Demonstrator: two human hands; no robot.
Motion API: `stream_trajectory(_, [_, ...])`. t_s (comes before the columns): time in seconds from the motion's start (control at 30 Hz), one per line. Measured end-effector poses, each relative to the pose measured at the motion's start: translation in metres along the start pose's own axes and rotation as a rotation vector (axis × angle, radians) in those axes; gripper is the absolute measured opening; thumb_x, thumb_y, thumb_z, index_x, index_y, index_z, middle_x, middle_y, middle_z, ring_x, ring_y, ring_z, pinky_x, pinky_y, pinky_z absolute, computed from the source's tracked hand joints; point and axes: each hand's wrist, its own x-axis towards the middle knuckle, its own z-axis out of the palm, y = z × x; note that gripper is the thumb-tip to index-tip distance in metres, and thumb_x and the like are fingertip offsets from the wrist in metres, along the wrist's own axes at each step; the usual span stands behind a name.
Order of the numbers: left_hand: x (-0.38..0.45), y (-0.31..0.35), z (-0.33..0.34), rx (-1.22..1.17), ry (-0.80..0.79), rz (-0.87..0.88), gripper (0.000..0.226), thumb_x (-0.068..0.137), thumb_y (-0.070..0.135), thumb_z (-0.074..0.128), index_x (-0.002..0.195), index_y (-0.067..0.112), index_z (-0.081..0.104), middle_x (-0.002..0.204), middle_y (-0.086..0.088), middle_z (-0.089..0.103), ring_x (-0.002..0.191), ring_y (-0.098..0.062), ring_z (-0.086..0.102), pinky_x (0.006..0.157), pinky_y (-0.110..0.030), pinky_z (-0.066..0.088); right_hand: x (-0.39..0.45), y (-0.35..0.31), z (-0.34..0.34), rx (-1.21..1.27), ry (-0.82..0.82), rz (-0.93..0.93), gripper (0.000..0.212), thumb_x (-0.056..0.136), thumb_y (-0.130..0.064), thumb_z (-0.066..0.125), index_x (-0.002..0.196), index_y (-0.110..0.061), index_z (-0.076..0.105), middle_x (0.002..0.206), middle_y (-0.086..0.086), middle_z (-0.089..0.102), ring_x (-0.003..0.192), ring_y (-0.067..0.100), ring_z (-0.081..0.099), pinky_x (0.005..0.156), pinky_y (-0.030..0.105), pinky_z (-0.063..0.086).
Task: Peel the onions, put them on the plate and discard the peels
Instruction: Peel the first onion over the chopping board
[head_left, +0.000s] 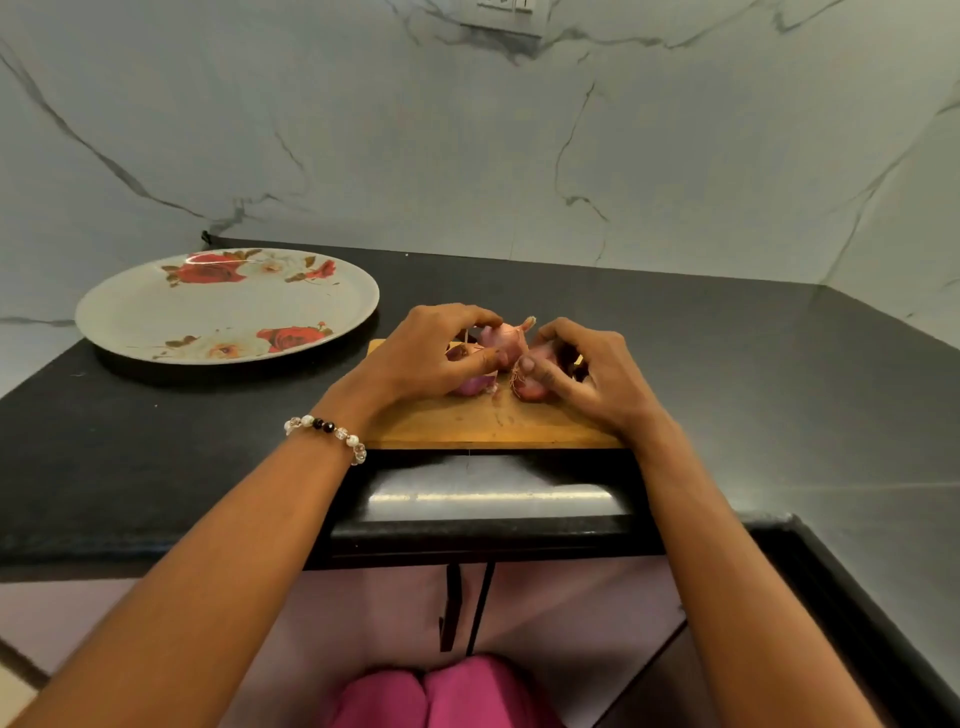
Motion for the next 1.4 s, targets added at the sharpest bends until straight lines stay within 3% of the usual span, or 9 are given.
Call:
stream_trajectory(0.23, [-0.004, -0.001, 0.0, 0.007, 0.042, 0.014, 0.041, 0.089, 0.033, 0.065, 0.124, 0.012, 0.061, 0.115, -0.001, 0.067, 0.1, -0.008, 0.061, 0.08, -0.009, 0.045, -0.004, -0.001, 0.002, -0.025, -0.008, 0.018, 0.046, 0.087, -0.061, 0.057, 0.106, -0.02, 0.066, 0.081, -0.003, 0.068, 0.069, 0.015, 0.062, 0.063, 0.043, 0.052])
stream_trajectory(0.73, [-0.015, 0.0, 0.001, 0.031, 0.063, -0.009, 0.044, 0.09, 0.039, 0.063, 0.128, 0.017, 0.059, 0.118, 0.003, 0.066, 0.102, -0.008, 0.061, 0.086, -0.027, 0.052, -0.004, -0.006, 0.003, -0.078, -0.014, 0.058, 0.046, 0.084, -0.061, 0.057, 0.109, -0.024, 0.066, 0.083, -0.007, 0.07, 0.072, 0.01, 0.064, 0.067, 0.042, 0.054])
stream_trajectory(0.9, [-0.016, -0.003, -0.001, 0.004, -0.047, -0.022, 0.069, 0.079, 0.052, 0.07, 0.137, 0.022, 0.047, 0.128, 0.003, 0.057, 0.108, -0.008, 0.055, 0.09, -0.024, 0.048, -0.005, -0.006, 0.001, -0.052, -0.097, 0.077, 0.057, 0.075, -0.066, 0.064, 0.116, -0.026, 0.061, 0.099, -0.009, 0.071, 0.088, 0.011, 0.067, 0.077, 0.041, 0.057])
stream_trajectory(1.07, [-0.012, -0.005, -0.002, 0.024, 0.033, 0.019, 0.061, 0.075, 0.051, 0.071, 0.126, 0.02, 0.059, 0.114, 0.003, 0.065, 0.097, -0.009, 0.06, 0.081, -0.026, 0.052, -0.006, -0.008, -0.001, 0.027, -0.092, 0.104, 0.063, 0.069, -0.065, 0.069, 0.115, -0.022, 0.06, 0.103, -0.01, 0.067, 0.091, 0.011, 0.065, 0.077, 0.035, 0.058])
stream_trajectory(1.13, [-0.01, -0.006, -0.002, 0.027, 0.064, 0.039, 0.054, 0.076, 0.046, 0.075, 0.121, 0.018, 0.063, 0.11, 0.003, 0.068, 0.092, -0.009, 0.061, 0.076, -0.021, 0.052, -0.006, -0.009, -0.001, 0.054, -0.065, 0.097, 0.058, 0.069, -0.06, 0.069, 0.112, -0.022, 0.059, 0.103, -0.015, 0.063, 0.091, 0.01, 0.064, 0.076, 0.03, 0.057])
stream_trajectory(1.23, [-0.009, -0.007, -0.001, 0.032, 0.084, 0.056, 0.047, 0.075, 0.039, 0.079, 0.115, 0.018, 0.067, 0.105, 0.003, 0.068, 0.087, -0.006, 0.06, 0.069, -0.01, 0.046, -0.006, -0.008, -0.003, 0.082, -0.049, 0.11, 0.044, 0.068, -0.047, 0.067, 0.105, -0.026, 0.058, 0.101, -0.013, 0.063, 0.089, 0.013, 0.062, 0.075, 0.036, 0.056])
stream_trajectory(1.3, [-0.008, -0.007, -0.001, 0.02, 0.09, 0.043, 0.044, 0.074, 0.038, 0.08, 0.111, 0.017, 0.068, 0.102, 0.003, 0.068, 0.084, -0.006, 0.06, 0.066, -0.01, 0.047, -0.006, -0.006, -0.002, 0.06, -0.096, 0.115, 0.038, 0.07, -0.043, 0.065, 0.102, -0.024, 0.059, 0.098, -0.008, 0.063, 0.088, 0.015, 0.061, 0.075, 0.042, 0.055])
stream_trajectory(1.4, [-0.007, -0.006, -0.002, 0.016, 0.087, 0.026, 0.042, 0.074, 0.037, 0.081, 0.108, 0.016, 0.068, 0.101, 0.001, 0.068, 0.083, -0.009, 0.06, 0.064, -0.011, 0.048, -0.006, -0.006, -0.001, 0.071, -0.143, 0.108, 0.031, 0.073, -0.031, 0.072, 0.099, -0.02, 0.06, 0.094, -0.009, 0.062, 0.086, 0.012, 0.06, 0.076, 0.038, 0.054])
